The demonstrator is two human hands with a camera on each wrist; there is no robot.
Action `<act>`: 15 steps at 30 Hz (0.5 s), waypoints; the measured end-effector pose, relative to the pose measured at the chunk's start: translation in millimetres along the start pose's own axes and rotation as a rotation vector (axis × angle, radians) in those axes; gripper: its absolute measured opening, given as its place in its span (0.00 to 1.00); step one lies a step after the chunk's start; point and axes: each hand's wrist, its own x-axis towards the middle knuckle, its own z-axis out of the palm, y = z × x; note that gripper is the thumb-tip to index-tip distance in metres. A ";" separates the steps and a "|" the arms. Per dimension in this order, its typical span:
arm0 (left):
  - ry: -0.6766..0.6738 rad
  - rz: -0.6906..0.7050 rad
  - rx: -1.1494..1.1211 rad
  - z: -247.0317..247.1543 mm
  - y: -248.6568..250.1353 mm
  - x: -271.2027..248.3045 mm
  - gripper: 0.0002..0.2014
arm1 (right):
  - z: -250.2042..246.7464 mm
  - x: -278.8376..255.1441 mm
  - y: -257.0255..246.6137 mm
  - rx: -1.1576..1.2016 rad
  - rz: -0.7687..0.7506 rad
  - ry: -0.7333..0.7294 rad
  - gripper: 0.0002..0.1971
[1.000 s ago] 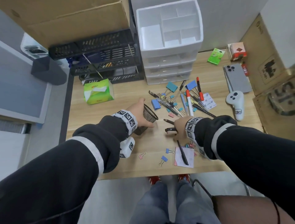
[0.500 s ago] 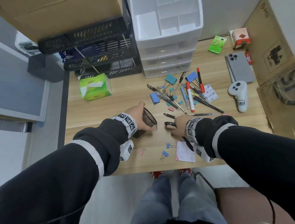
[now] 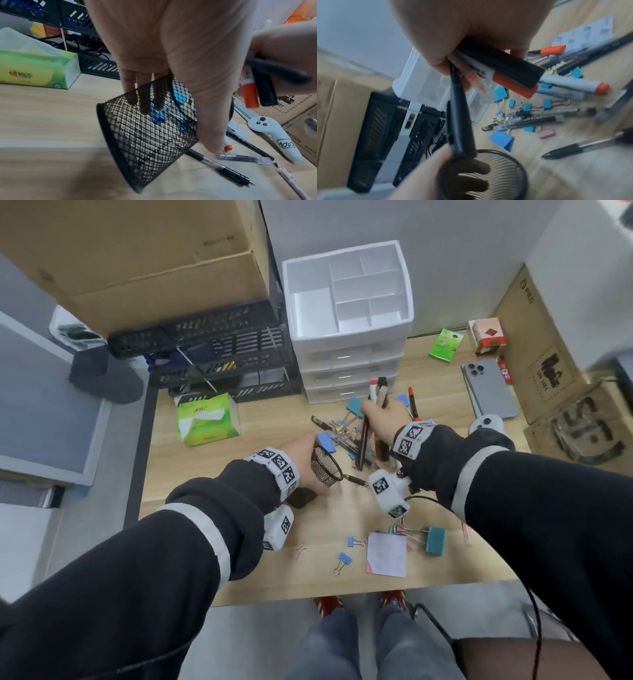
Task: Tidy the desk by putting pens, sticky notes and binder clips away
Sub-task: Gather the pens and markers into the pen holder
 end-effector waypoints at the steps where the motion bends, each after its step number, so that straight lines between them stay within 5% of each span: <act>1: -0.005 -0.002 -0.001 0.2 1.1 0.4 0.53 | -0.1 3.2 -1.9 0.077 0.039 0.022 0.12; 4: -0.002 0.011 -0.033 3.5 4.9 2.5 0.51 | 0.9 3.0 -3.6 0.198 0.100 0.043 0.19; 9: 0.001 0.051 -0.100 8.1 12.7 6.0 0.53 | 6.8 -2.5 -4.2 0.286 0.159 0.032 0.15; 11: 0.009 0.072 -0.132 9.1 14.9 6.7 0.53 | 11.3 -2.5 -2.8 0.273 0.175 0.016 0.22; 15: 0.023 0.104 -0.166 9.2 17.0 7.7 0.52 | 21.9 1.1 5.9 0.211 0.071 0.019 0.12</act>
